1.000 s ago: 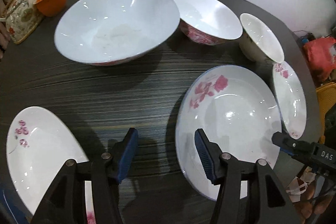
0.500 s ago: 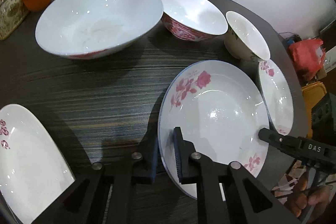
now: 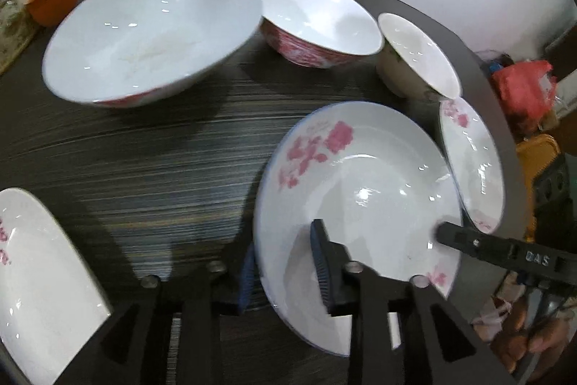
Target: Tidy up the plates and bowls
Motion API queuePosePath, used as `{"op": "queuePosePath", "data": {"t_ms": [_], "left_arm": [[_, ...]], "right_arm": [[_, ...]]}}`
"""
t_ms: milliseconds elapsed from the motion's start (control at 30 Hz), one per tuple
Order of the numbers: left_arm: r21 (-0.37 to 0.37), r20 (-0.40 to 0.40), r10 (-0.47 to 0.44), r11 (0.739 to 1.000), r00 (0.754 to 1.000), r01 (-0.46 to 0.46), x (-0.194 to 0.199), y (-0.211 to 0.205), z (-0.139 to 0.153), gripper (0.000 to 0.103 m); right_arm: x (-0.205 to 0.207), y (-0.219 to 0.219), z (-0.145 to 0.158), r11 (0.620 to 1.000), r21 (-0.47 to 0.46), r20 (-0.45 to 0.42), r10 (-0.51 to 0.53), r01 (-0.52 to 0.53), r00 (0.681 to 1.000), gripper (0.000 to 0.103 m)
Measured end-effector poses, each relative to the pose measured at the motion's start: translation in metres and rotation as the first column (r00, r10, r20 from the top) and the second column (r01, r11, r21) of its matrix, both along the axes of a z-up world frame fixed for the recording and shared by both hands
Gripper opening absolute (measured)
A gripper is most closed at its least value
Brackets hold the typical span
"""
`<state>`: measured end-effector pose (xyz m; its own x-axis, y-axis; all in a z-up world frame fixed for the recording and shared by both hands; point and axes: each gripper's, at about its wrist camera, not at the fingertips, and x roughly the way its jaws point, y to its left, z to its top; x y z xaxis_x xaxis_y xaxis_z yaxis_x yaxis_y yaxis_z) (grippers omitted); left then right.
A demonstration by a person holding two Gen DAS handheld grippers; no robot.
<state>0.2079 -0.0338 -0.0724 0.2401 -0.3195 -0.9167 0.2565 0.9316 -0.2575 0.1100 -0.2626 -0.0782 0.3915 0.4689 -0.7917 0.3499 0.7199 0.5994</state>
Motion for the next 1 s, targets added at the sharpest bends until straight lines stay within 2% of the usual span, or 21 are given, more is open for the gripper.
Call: {"op": "queuePosePath", "data": {"t_ms": [133,233,600,833,1000], "left_arm": [[-0.085,-0.025,0.045,0.995,0.999,-0.047,0.001,0.014,-0.002,0.014],[-0.074,0.015,0.039,0.997,0.999,-0.037,-0.006,0.010,0.003,0.013],[-0.087,0.063,0.080,0.993,0.995,-0.075,-0.021,0.016,0.021,0.011],[-0.081,0.103,0.143,0.988,0.984,-0.135,-0.034,0.053,0.041,0.011],[-0.076,0.117,0.226,0.973,0.967,-0.218,-0.049,0.104,0.054,0.011]], "right_arm": [[-0.001,0.002,0.001,1.000,-0.017,0.014,0.016,-0.016,1.000,0.008],[-0.002,0.003,0.000,0.999,-0.019,0.023,0.028,-0.027,0.999,0.008],[-0.011,0.004,0.006,0.999,-0.009,0.046,0.047,-0.046,0.998,0.008],[-0.004,0.023,0.019,0.996,-0.005,0.066,0.091,-0.091,0.994,0.008],[0.006,0.059,0.030,0.987,0.001,0.087,0.158,-0.159,0.984,0.008]]}}
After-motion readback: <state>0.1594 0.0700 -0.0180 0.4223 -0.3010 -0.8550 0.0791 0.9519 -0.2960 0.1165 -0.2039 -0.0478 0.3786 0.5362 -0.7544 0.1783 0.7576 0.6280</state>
